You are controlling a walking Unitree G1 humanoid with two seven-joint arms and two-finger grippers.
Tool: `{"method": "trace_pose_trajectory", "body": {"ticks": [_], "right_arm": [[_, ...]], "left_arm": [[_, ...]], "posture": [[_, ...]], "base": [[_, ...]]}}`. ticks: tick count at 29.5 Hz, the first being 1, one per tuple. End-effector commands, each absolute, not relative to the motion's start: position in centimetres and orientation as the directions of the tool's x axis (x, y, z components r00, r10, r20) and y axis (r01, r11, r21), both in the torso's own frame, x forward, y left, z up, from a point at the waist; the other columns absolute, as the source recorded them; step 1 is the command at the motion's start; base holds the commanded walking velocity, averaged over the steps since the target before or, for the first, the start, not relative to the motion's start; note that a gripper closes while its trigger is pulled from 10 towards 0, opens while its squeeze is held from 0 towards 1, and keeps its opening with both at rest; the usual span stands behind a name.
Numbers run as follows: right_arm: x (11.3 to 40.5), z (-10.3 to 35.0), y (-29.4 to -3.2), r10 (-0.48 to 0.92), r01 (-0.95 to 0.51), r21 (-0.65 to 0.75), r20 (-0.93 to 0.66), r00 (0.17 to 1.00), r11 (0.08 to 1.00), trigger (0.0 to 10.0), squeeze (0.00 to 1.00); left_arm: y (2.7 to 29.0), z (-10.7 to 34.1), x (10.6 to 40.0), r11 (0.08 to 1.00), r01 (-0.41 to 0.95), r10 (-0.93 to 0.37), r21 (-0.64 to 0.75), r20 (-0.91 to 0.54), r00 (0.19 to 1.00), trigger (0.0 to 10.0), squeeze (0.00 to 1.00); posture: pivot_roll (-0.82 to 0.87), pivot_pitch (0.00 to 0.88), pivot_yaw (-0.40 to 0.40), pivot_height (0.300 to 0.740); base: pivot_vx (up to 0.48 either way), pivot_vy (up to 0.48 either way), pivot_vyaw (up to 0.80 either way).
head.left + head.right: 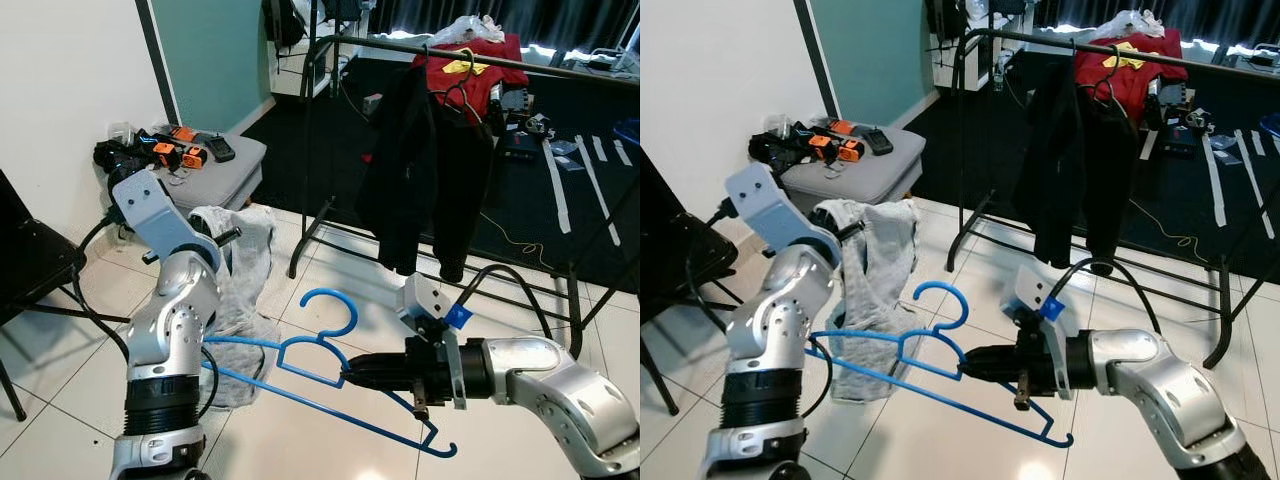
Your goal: Hang hanger
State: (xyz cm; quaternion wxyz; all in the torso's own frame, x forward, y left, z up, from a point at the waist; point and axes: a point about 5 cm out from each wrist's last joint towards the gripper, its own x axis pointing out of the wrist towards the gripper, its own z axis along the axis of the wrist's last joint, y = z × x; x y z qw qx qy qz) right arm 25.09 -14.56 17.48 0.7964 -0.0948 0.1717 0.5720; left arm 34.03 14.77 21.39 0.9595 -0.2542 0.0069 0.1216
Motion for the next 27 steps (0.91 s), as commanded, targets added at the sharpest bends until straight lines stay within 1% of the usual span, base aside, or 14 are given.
{"method": "trace_pose_trajectory", "body": {"ticks": [1, 3, 9, 13, 14, 15, 16, 18, 19, 20, 22, 23, 25, 27], "right_arm": [[25.3, 17.1, -14.4, 0.860, -0.937, 0.038, -0.409, 0.304, 0.349, 10.0, 0.00], [25.8, 17.3, -14.2, 0.856, -0.925, 0.034, -0.392, 0.337, 0.379, 10.0, 0.00], [25.7, 17.8, -13.8, 0.869, -0.928, 0.048, -0.371, 0.326, 0.368, 10.0, 0.00], [25.8, 17.1, -14.0, 0.837, -0.915, 0.053, -0.428, 0.342, 0.400, 10.0, 0.00], [26.0, 16.4, -14.6, 0.794, -0.895, 0.053, -0.488, 0.364, 0.443, 10.0, 0.00], [26.0, 16.4, -14.6, 0.794, -0.895, 0.053, -0.488, 0.364, 0.443, 10.0, 0.00], [26.3, 15.8, -15.1, 0.752, -0.873, 0.047, -0.532, 0.389, 0.485, 10.0, 0.00], [26.3, 15.8, -15.1, 0.752, -0.873, 0.047, -0.532, 0.389, 0.485, 10.0, 0.00], [26.6, 15.4, -15.6, 0.717, -0.852, 0.037, -0.560, 0.415, 0.522, 10.0, 0.00], [26.6, 15.4, -15.6, 0.717, -0.852, 0.037, -0.560, 0.415, 0.522, 10.0, 0.00], [27.7, 15.4, -16.2, 0.661, -0.812, -0.027, -0.566, 0.493, 0.583, 10.0, 0.00], [27.7, 15.4, -16.2, 0.661, -0.812, -0.027, -0.566, 0.493, 0.583, 10.0, 0.00], [28.5, 15.6, -16.4, 0.631, -0.781, -0.063, -0.551, 0.546, 0.621, 10.0, 0.00], [28.5, 15.6, -16.4, 0.631, -0.781, -0.063, -0.551, 0.546, 0.621, 10.0, 0.00]], "left_arm": [[14.5, 22.8, 33.9, 0.845, -0.218, 0.233, -0.489, -0.030, 0.972, 10.0, 0.00], [14.3, 23.0, 33.9, 0.843, -0.216, 0.233, -0.493, -0.028, 0.972, 10.0, 0.00], [14.3, 23.2, 33.9, 0.842, -0.217, 0.236, -0.494, -0.024, 0.971, 10.0, 0.00], [14.4, 23.4, 33.9, 0.840, -0.219, 0.241, -0.496, -0.020, 0.970, 10.0, 0.00], [14.5, 23.5, 33.8, 0.839, -0.221, 0.245, -0.497, -0.018, 0.969, 10.0, 0.00], [14.5, 23.5, 33.8, 0.839, -0.221, 0.245, -0.497, -0.018, 0.969, 10.0, 0.00], [14.5, 23.5, 33.8, 0.839, -0.223, 0.248, -0.496, -0.016, 0.969, 10.0, 0.00], [14.5, 23.5, 33.8, 0.839, -0.223, 0.248, -0.496, -0.016, 0.969, 10.0, 0.00], [14.6, 23.6, 33.7, 0.838, -0.224, 0.250, -0.497, -0.016, 0.968, 10.0, 0.00], [14.6, 23.6, 33.7, 0.838, -0.224, 0.250, -0.497, -0.016, 0.968, 10.0, 0.00], [14.6, 23.6, 33.6, 0.839, -0.229, 0.254, -0.494, -0.017, 0.967, 10.0, 0.00], [14.6, 23.6, 33.6, 0.839, -0.229, 0.254, -0.494, -0.017, 0.967, 10.0, 0.00], [14.6, 23.5, 33.6, 0.839, -0.232, 0.256, -0.493, -0.020, 0.967, 10.0, 0.00], [14.6, 23.5, 33.6, 0.839, -0.232, 0.256, -0.493, -0.020, 0.967, 10.0, 0.00]], "posture": [[-0.09, 0.042, 0.042, 0.740], [-0.09, 0.041, 0.042, 0.740], [-0.09, 0.042, 0.042, 0.740], [-0.08, 0.046, 0.042, 0.740], [-0.08, 0.048, 0.041, 0.740], [-0.08, 0.048, 0.041, 0.740], [-0.08, 0.049, 0.041, 0.740], [-0.08, 0.049, 0.041, 0.740], [-0.08, 0.051, 0.041, 0.740], [-0.08, 0.051, 0.041, 0.740], [-0.08, 0.052, 0.039, 0.740], [-0.08, 0.052, 0.039, 0.740], [-0.08, 0.052, 0.039, 0.740], [-0.08, 0.052, 0.039, 0.740]], "base": [[0.000, 0.000, 0.00], [0.000, 0.000, 0.00], [0.000, 0.000, 0.00], [0.000, 0.000, 0.00], [0.000, 0.000, 0.00], [0.000, 0.000, 0.00], [0.000, 0.000, 0.00], [0.000, 0.000, 0.00], [0.000, 0.000, 0.00], [0.000, 0.000, 0.00], [0.000, 0.000, 0.00], [0.000, 0.000, 0.00], [0.000, 0.000, 0.00], [0.000, 0.000, 0.00]]}}
